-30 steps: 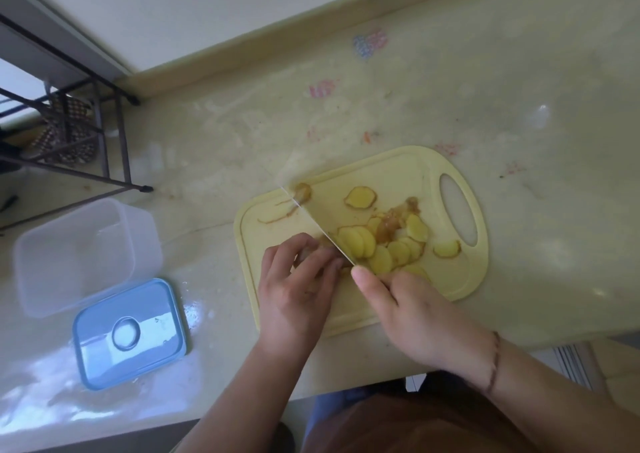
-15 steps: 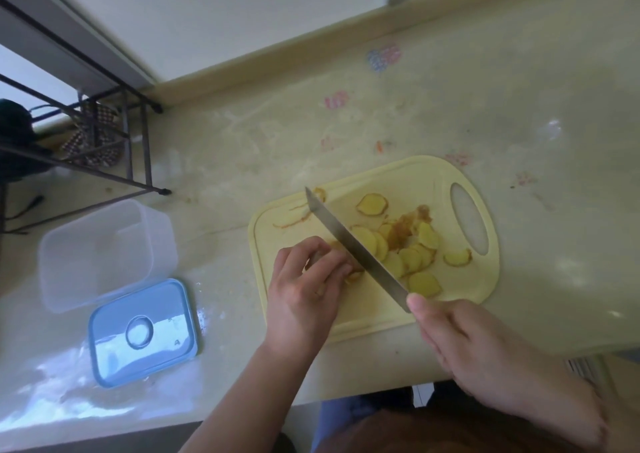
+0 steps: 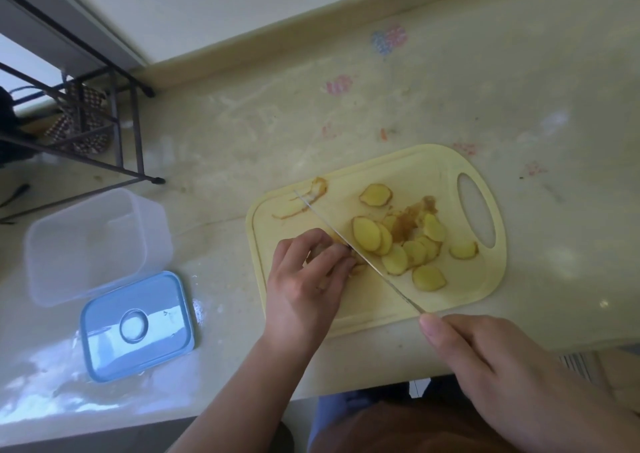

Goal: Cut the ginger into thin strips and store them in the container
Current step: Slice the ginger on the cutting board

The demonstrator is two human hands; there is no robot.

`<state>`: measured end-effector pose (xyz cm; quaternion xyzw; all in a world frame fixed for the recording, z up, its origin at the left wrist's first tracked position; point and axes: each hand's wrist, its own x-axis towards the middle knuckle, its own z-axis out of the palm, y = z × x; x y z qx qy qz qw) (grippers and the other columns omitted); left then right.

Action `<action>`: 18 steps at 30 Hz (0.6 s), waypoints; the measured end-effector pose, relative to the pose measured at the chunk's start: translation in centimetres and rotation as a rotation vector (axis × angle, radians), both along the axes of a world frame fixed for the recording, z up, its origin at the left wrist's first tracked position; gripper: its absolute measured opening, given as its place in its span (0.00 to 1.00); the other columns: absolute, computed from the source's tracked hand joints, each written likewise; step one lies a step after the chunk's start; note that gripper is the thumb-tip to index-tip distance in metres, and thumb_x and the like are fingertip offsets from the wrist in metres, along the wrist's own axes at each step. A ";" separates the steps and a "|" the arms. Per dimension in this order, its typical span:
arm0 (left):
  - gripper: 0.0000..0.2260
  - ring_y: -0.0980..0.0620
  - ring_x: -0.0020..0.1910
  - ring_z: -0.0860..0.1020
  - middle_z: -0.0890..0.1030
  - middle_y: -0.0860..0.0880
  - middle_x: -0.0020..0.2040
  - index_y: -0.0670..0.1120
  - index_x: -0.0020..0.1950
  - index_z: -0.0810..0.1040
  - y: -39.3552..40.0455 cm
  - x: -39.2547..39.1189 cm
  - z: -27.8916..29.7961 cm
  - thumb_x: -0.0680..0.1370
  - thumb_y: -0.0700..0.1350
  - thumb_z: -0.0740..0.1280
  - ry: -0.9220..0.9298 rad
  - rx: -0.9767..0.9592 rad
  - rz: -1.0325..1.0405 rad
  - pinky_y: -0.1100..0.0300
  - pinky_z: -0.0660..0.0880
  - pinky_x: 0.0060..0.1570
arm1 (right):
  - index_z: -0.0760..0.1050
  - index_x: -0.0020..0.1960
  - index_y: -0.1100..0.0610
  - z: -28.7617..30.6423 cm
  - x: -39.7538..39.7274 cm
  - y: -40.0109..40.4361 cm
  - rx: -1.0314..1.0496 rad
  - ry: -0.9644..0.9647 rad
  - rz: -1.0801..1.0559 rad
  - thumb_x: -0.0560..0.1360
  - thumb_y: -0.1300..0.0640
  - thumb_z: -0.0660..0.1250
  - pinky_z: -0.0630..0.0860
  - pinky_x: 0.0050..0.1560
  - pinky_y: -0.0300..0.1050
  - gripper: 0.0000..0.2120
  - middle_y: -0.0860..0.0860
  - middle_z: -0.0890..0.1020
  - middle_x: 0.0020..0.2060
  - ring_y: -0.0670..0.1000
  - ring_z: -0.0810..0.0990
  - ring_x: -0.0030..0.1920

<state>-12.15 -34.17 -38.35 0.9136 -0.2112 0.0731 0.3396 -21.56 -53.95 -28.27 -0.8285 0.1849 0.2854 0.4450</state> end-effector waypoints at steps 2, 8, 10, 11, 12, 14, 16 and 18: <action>0.06 0.45 0.44 0.77 0.82 0.48 0.51 0.44 0.48 0.87 0.0 0.0 0.0 0.78 0.44 0.71 -0.007 0.002 0.005 0.58 0.73 0.48 | 0.69 0.35 0.48 -0.1 0.0 0.1 0.001 -0.014 -0.003 0.64 0.19 0.42 0.69 0.36 0.41 0.35 0.48 0.74 0.26 0.46 0.75 0.30; 0.07 0.45 0.44 0.77 0.83 0.48 0.51 0.44 0.48 0.87 0.0 -0.1 0.1 0.79 0.45 0.70 -0.006 -0.004 0.005 0.59 0.72 0.48 | 0.69 0.33 0.48 -0.2 0.4 0.3 0.017 0.009 0.014 0.68 0.23 0.42 0.68 0.36 0.41 0.33 0.46 0.73 0.25 0.46 0.74 0.30; 0.06 0.45 0.43 0.77 0.83 0.47 0.51 0.44 0.48 0.87 0.0 0.0 0.1 0.79 0.44 0.71 -0.012 -0.002 0.002 0.59 0.73 0.48 | 0.65 0.32 0.55 -0.4 0.9 0.6 0.025 0.037 0.024 0.72 0.26 0.42 0.67 0.36 0.42 0.34 0.47 0.72 0.25 0.46 0.72 0.29; 0.05 0.45 0.43 0.77 0.83 0.47 0.51 0.44 0.49 0.87 0.0 0.0 0.1 0.78 0.43 0.72 -0.015 0.000 0.000 0.59 0.73 0.48 | 0.63 0.32 0.55 -0.6 1.2 0.6 0.039 0.043 0.016 0.72 0.27 0.44 0.67 0.35 0.42 0.32 0.46 0.71 0.25 0.46 0.71 0.29; 0.05 0.45 0.43 0.77 0.83 0.47 0.52 0.44 0.49 0.87 0.0 0.0 0.1 0.78 0.43 0.72 -0.016 0.005 -0.004 0.58 0.73 0.48 | 0.63 0.31 0.55 -0.7 1.3 0.7 0.055 0.047 0.011 0.71 0.27 0.45 0.67 0.35 0.42 0.31 0.46 0.71 0.25 0.46 0.70 0.29; 0.04 0.45 0.43 0.77 0.82 0.47 0.51 0.44 0.49 0.87 0.1 0.1 0.2 0.78 0.43 0.73 -0.014 0.013 -0.014 0.58 0.73 0.47 | 0.66 0.32 0.55 -0.2 1.1 0.7 0.071 0.054 -0.009 0.69 0.22 0.44 0.69 0.38 0.44 0.37 0.47 0.74 0.26 0.46 0.73 0.30; 0.04 0.46 0.43 0.77 0.82 0.48 0.51 0.44 0.49 0.87 0.1 0.1 0.3 0.78 0.43 0.73 -0.010 0.011 -0.020 0.57 0.74 0.47 | 0.76 0.38 0.58 0.4 0.5 0.4 0.057 0.054 -0.113 0.56 0.12 0.40 0.72 0.46 0.42 0.52 0.50 0.82 0.35 0.44 0.79 0.39; 0.03 0.46 0.43 0.77 0.82 0.48 0.51 0.44 0.48 0.87 0.1 0.1 0.3 0.77 0.42 0.74 -0.009 0.009 -0.022 0.57 0.74 0.47 | 0.80 0.44 0.61 0.8 0.4 0.2 0.036 0.113 -0.149 0.56 0.13 0.42 0.70 0.49 0.33 0.55 0.52 0.83 0.42 0.38 0.77 0.46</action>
